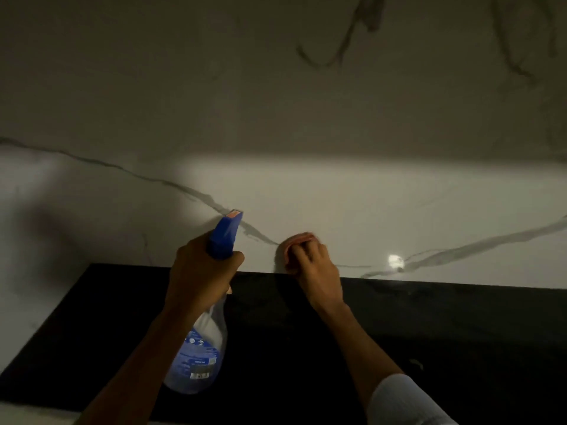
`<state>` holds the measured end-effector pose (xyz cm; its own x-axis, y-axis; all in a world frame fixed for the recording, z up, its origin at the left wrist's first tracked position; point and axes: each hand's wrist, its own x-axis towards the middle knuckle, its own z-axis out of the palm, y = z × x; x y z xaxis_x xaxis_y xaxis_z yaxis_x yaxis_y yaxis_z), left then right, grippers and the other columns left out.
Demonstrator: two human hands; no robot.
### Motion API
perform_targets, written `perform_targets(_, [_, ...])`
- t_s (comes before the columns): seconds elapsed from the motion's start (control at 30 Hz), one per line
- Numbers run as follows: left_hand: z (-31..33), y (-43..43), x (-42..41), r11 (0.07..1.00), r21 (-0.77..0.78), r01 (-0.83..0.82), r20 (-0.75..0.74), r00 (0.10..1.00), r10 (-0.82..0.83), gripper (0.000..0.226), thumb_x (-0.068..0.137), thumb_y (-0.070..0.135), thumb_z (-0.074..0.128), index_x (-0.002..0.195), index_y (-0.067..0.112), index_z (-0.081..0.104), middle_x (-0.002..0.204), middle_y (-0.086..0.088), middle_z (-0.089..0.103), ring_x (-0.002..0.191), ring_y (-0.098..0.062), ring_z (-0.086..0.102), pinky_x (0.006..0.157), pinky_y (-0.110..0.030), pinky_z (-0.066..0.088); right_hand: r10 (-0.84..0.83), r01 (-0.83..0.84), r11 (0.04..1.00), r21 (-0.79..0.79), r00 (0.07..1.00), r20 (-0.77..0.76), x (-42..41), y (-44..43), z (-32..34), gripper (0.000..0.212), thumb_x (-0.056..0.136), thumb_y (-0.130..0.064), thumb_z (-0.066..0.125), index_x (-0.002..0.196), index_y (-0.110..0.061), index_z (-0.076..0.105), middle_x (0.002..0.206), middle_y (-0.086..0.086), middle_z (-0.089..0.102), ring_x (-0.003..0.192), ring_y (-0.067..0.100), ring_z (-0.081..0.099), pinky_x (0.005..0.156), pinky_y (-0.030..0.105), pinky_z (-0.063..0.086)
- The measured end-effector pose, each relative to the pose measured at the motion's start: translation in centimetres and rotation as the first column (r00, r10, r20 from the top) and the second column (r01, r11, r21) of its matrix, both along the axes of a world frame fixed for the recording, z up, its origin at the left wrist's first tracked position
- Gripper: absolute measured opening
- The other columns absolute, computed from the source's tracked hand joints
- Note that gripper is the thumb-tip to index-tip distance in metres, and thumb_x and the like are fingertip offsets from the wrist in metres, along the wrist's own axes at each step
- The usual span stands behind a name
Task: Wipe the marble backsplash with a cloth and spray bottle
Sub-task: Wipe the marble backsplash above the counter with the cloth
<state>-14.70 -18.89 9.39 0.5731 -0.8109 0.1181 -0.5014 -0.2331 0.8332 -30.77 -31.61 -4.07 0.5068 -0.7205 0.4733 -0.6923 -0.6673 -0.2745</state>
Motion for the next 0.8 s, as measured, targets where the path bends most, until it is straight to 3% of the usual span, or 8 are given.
perform_targets(0.1, [0.2,1.1,1.5,0.998,0.052,0.018,-0.026,1.000,-0.016,0.024,0.070,0.006,0.064,0.055,0.017,0.049,0.039,0.000,0.052,0.041,-0.023,0.056,0.056,-0.039,0.049,0.165,-0.169,0.986,0.003,0.956,-0.242,1.5,-0.5,-1.2,0.051,0.080,-0.016,0.069,0.129,-0.016,0.052,0.133,0.008,0.049,0.115,0.029,0.050,0.081,0.047,0.055])
perform_targets(0.17, [0.4,1.8,2.7,0.998,0.058,0.023,-0.054,0.998,-0.019,0.021,0.070,0.010,0.065,0.057,0.021,0.052,0.047,-0.003,0.055,0.048,-0.029,0.062,0.058,-0.043,0.054,0.176,-0.196,0.979,-0.048,0.945,-0.275,2.2,-0.8,-0.8,0.050,0.080,-0.018,0.071,0.127,-0.016,0.055,0.130,0.007,0.051,0.113,0.029,0.053,0.078,0.047,0.056])
perform_targets(0.33, [0.6,2.8,4.7,0.999,0.017,-0.038,-0.006,0.999,0.038,0.021,0.070,0.014,0.065,0.058,0.018,0.049,0.044,-0.001,0.054,0.041,-0.019,0.056,0.061,-0.040,0.054,0.188,-0.218,0.934,-0.281,0.973,-0.132,5.1,-0.6,4.6,0.070,0.060,-0.013,0.087,0.125,-0.009,0.060,0.125,0.012,0.059,0.109,0.031,0.055,0.078,0.040,0.055])
perform_targets(0.43, [0.5,3.0,5.6,0.990,-0.042,-0.131,-0.072,0.989,0.128,0.026,0.072,0.007,0.066,0.056,0.019,0.048,0.041,0.002,0.050,0.039,-0.013,0.049,0.058,-0.034,0.047,0.139,-0.113,0.910,-0.399,0.990,0.037,8.0,-0.6,8.0,0.072,0.060,-0.012,0.087,0.126,-0.006,0.060,0.126,0.019,0.058,0.113,0.033,0.044,0.084,0.045,0.052])
perform_targets(0.5, [0.4,3.0,6.2,0.988,-0.048,-0.146,-0.096,0.985,0.141,0.024,0.073,0.008,0.066,0.059,0.020,0.050,0.044,0.002,0.052,0.039,-0.010,0.050,0.056,-0.031,0.046,0.130,-0.098,0.907,-0.410,0.990,0.051,10.0,-0.4,8.2,0.071,0.062,-0.011,0.086,0.128,-0.007,0.059,0.129,0.020,0.057,0.116,0.035,0.043,0.089,0.049,0.049])
perform_targets(0.57, [0.4,3.2,6.6,0.988,-0.053,-0.146,-0.112,0.984,0.139,0.024,0.075,0.010,0.065,0.060,0.022,0.050,0.044,0.004,0.052,0.038,-0.010,0.051,0.054,-0.031,0.045,0.188,-0.230,0.883,-0.409,0.972,-0.141,11.6,-0.2,6.5,0.072,0.061,-0.012,0.086,0.128,-0.011,0.059,0.130,0.016,0.055,0.117,0.036,0.044,0.090,0.049,0.049])
perform_targets(0.67, [0.2,4.0,7.3,0.985,-0.071,-0.160,-0.122,0.981,0.151,0.027,0.075,0.012,0.066,0.057,0.027,0.053,0.044,0.005,0.054,0.038,-0.012,0.052,0.053,-0.033,0.047,0.245,-0.472,0.815,-0.337,0.807,-0.538,12.7,0.1,3.4,0.066,0.060,-0.025,0.086,0.122,-0.014,0.065,0.124,0.008,0.058,0.107,0.030,0.044,0.082,0.041,0.049])
perform_targets(0.8, [0.6,4.7,8.5,0.982,-0.073,-0.172,-0.088,0.982,0.165,0.027,0.073,0.014,0.067,0.055,0.021,0.049,0.041,0.002,0.053,0.037,-0.016,0.055,0.053,-0.037,0.050,0.250,-0.564,0.763,-0.315,0.707,-0.661,12.9,-0.6,4.8,0.071,0.064,-0.024,0.085,0.130,-0.017,0.059,0.131,0.008,0.055,0.112,0.030,0.050,0.087,0.041,0.049])
